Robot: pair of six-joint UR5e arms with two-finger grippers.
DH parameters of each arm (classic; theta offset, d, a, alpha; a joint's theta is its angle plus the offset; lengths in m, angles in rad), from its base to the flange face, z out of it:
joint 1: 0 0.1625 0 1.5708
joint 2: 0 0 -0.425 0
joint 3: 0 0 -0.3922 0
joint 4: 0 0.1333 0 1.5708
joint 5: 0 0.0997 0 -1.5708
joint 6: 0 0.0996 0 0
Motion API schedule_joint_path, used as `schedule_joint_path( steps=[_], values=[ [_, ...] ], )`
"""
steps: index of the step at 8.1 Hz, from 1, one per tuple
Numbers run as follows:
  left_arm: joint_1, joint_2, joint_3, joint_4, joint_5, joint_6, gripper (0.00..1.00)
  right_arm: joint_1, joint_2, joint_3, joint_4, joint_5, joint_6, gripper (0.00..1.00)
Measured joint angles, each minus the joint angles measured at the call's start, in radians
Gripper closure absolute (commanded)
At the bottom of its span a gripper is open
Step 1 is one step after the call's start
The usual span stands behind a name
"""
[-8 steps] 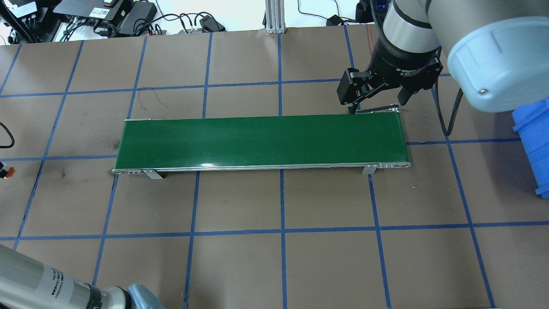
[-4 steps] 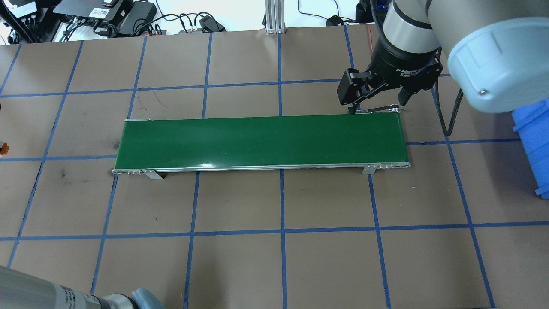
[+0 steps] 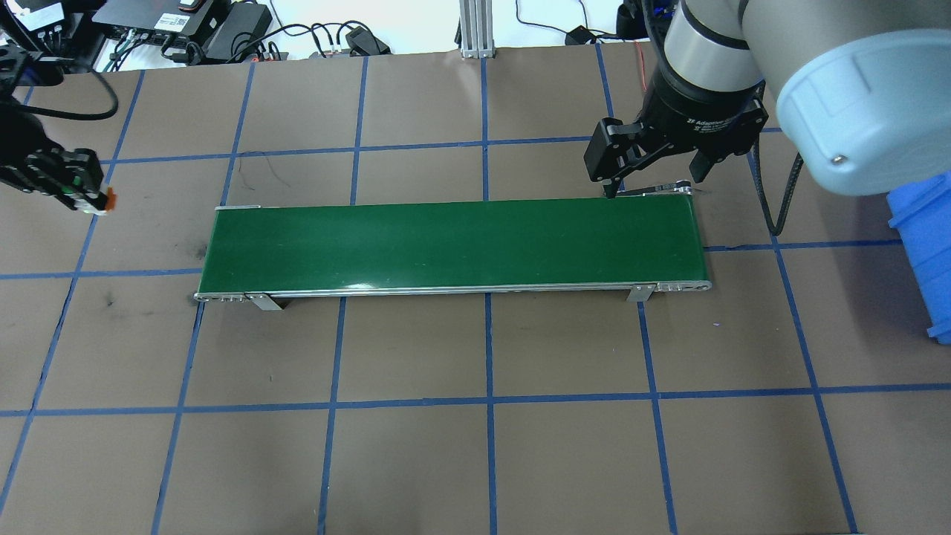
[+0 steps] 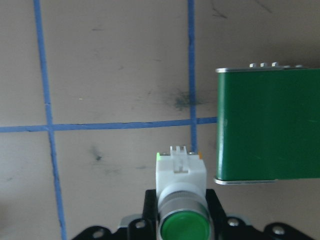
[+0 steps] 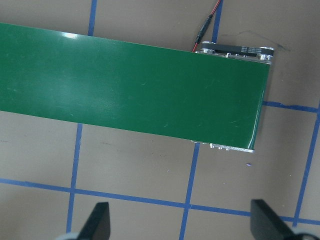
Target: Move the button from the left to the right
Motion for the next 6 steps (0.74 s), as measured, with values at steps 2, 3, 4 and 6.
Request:
schedule_joint_path(
  steps=[2, 3, 4, 6],
  values=[
    [-0.145, -0.006, -0.038, -0.009, -0.004, -0.178, 1.00, 0.000, 0.000, 0.000, 0.000, 0.000, 0.000, 0.00],
    [-0.199, -0.012, -0.058, -0.008, -0.008, -0.238, 1.00, 0.000, 0.000, 0.000, 0.000, 0.000, 0.000, 0.00],
    [-0.240, -0.017, -0.080, -0.010, -0.016, -0.283, 1.00, 0.000, 0.000, 0.000, 0.000, 0.000, 0.000, 0.00],
    [-0.276, -0.022, -0.135, -0.002, -0.029, -0.321, 1.00, 0.000, 0.000, 0.000, 0.000, 0.000, 0.000, 0.00]
  ],
)
